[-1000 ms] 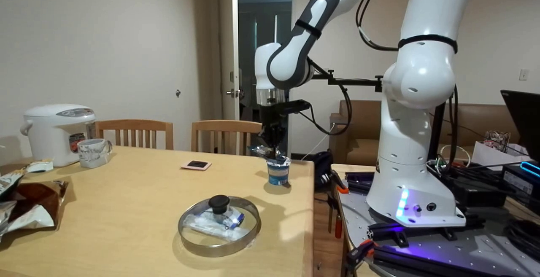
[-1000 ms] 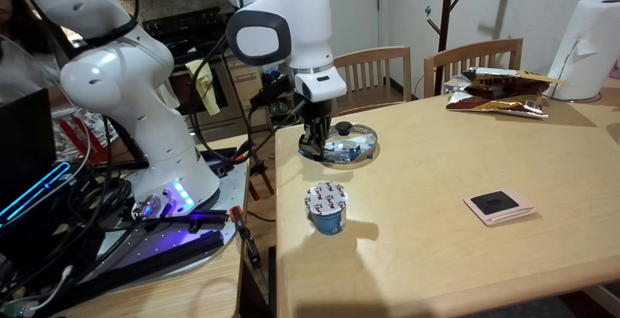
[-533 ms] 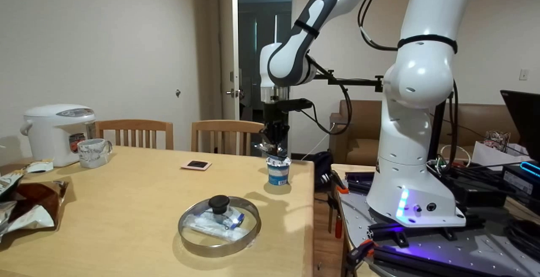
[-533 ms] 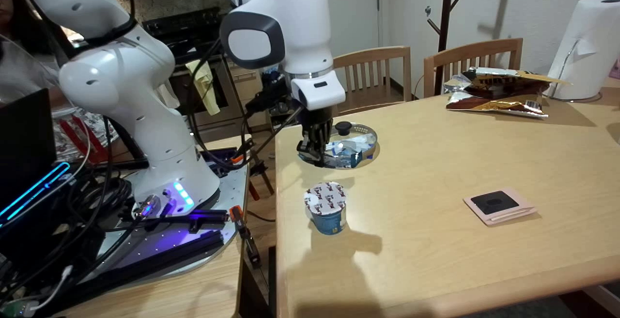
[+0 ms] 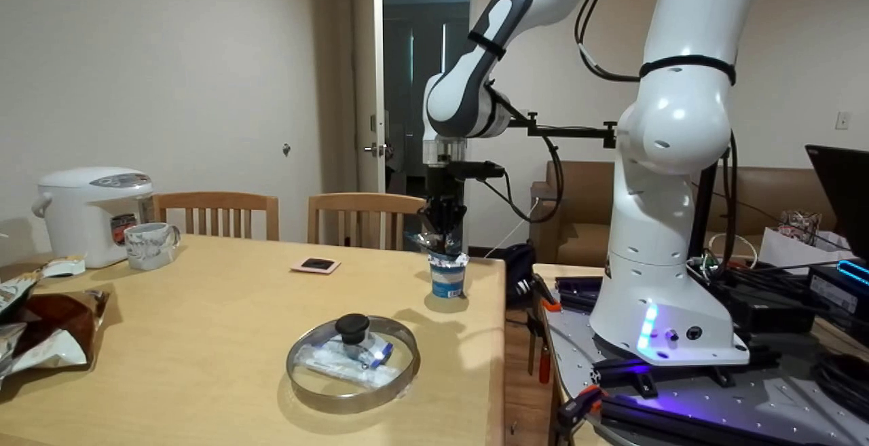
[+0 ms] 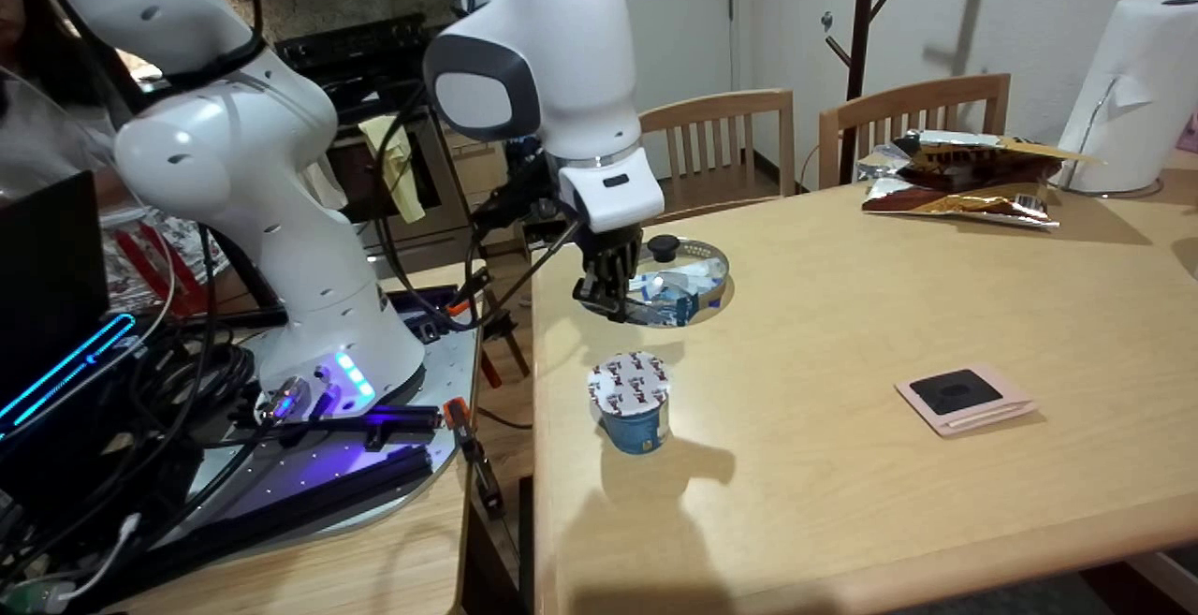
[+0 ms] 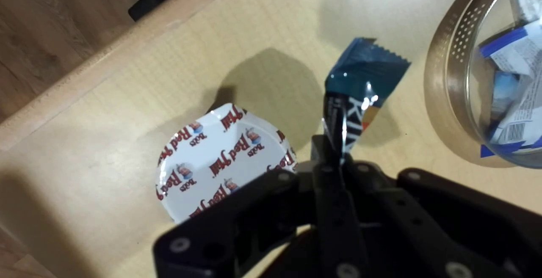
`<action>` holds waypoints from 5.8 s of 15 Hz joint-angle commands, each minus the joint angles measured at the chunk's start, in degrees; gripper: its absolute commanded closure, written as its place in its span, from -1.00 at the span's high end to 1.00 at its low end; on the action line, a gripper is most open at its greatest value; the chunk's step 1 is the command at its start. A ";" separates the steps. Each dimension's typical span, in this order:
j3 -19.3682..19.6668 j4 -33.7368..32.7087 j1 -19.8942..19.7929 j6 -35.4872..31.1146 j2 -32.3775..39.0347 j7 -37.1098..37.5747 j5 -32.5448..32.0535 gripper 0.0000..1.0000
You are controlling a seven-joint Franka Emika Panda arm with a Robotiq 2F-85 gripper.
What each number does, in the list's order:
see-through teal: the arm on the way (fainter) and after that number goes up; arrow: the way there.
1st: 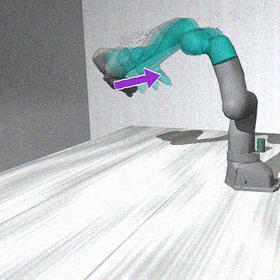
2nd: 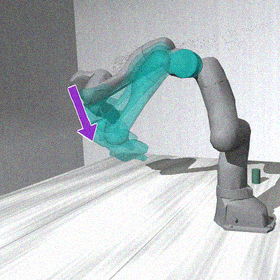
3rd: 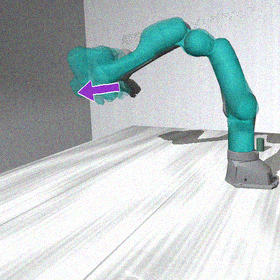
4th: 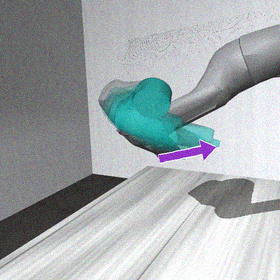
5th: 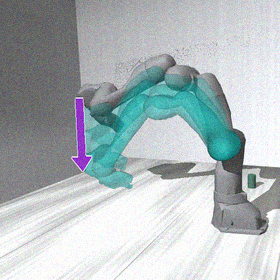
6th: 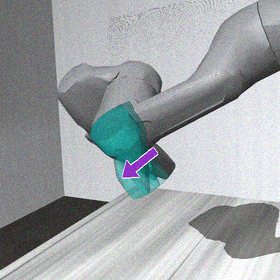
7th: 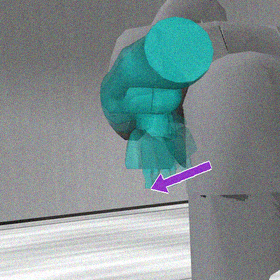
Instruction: Place the blue and grey packet on top of the yoghurt
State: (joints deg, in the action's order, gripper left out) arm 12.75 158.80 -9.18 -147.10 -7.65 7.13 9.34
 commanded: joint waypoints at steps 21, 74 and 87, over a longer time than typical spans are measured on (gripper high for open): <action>-7.23 -0.50 -0.19 12.06 -4.35 17.50 -8.56 0.13; 0.93 -2.25 -5.09 -7.89 11.45 41.53 -16.68 -1.00; 1.10 -2.32 -4.08 -6.76 10.08 40.89 -14.70 0.77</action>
State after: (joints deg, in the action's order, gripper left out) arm 13.47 156.05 -13.96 -153.83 2.52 49.38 -6.45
